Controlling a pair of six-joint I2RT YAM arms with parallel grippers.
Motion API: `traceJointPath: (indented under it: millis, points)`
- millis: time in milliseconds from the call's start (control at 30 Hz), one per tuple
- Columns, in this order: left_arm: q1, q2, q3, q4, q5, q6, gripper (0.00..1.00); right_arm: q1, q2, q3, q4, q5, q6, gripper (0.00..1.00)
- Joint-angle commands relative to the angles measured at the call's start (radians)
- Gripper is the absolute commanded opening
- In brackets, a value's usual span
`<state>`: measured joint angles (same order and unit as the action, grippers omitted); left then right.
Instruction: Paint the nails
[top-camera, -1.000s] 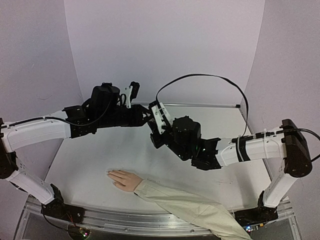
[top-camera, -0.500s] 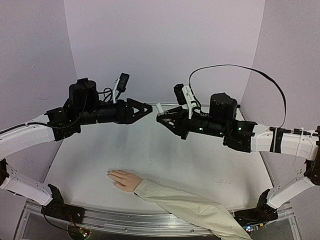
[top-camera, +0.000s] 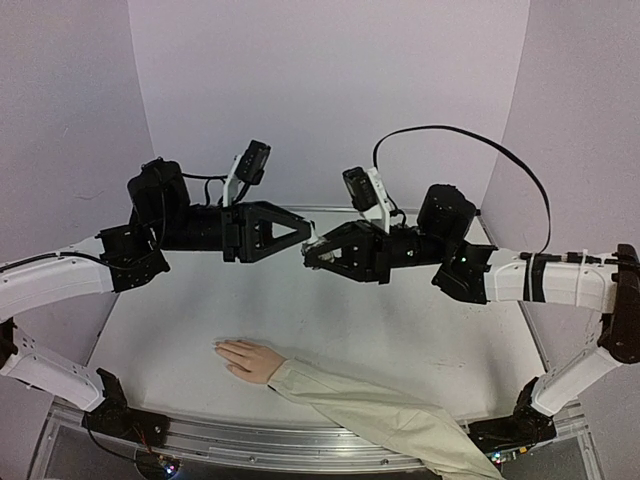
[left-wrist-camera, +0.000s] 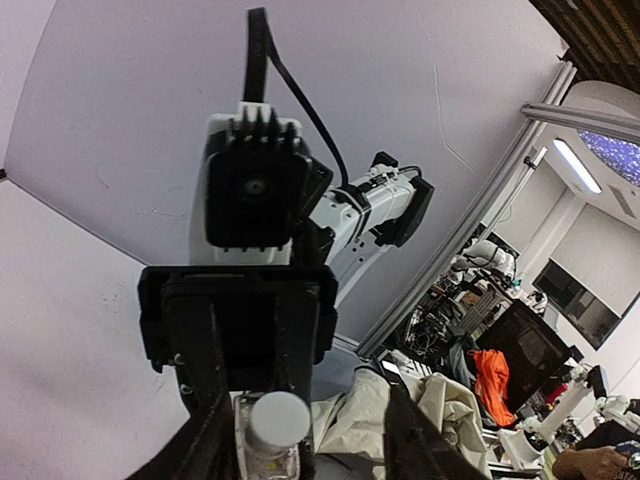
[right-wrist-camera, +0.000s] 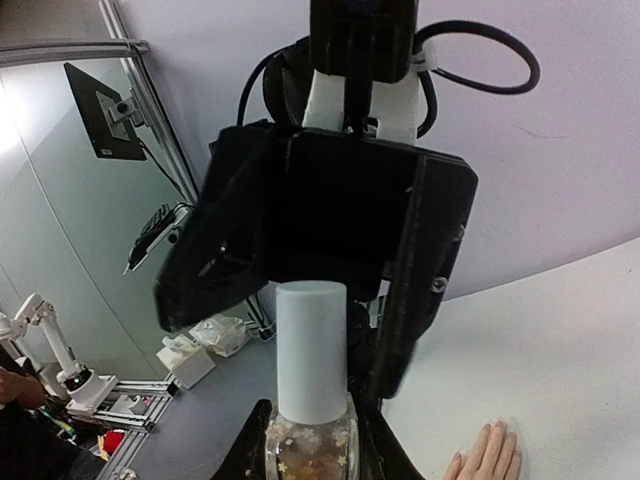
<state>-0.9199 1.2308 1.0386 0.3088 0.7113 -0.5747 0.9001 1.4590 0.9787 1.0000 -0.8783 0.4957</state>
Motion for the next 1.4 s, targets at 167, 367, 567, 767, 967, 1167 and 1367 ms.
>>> traceJointPath:
  millis: [167, 367, 567, 767, 967, 1167, 1367]
  points:
    - [-0.005, 0.013, 0.048, 0.084, 0.042, 0.007, 0.3, 0.0, 0.006, 0.038, 0.169, -0.075, 0.076, 0.0]
    - [-0.005, 0.039, 0.06, 0.084, 0.032, 0.003, 0.25, 0.0, 0.009, 0.037, 0.167, -0.073, 0.063, 0.0]
    - [-0.005, 0.044, 0.064, 0.071, 0.007, 0.015, 0.04, 0.0, 0.007, 0.033, 0.124, -0.042, 0.005, 0.0]
    - [-0.006, 0.039, 0.07, -0.035, -0.106, 0.07, 0.0, 0.001, -0.061, 0.036, -0.2, 0.296, -0.257, 0.0]
    - [-0.007, 0.039, 0.064, -0.221, -0.457, 0.06, 0.0, 0.156, 0.033, 0.122, -0.458, 1.74, -0.456, 0.0]
    - [-0.007, 0.112, 0.106, -0.301, -0.556, -0.006, 0.0, 0.175, 0.168, 0.214, -0.409, 1.839, -0.588, 0.0]
    - [-0.007, 0.124, 0.138, -0.303, -0.521, 0.003, 0.0, 0.163, 0.113, 0.163, -0.354, 1.487, -0.563, 0.0]
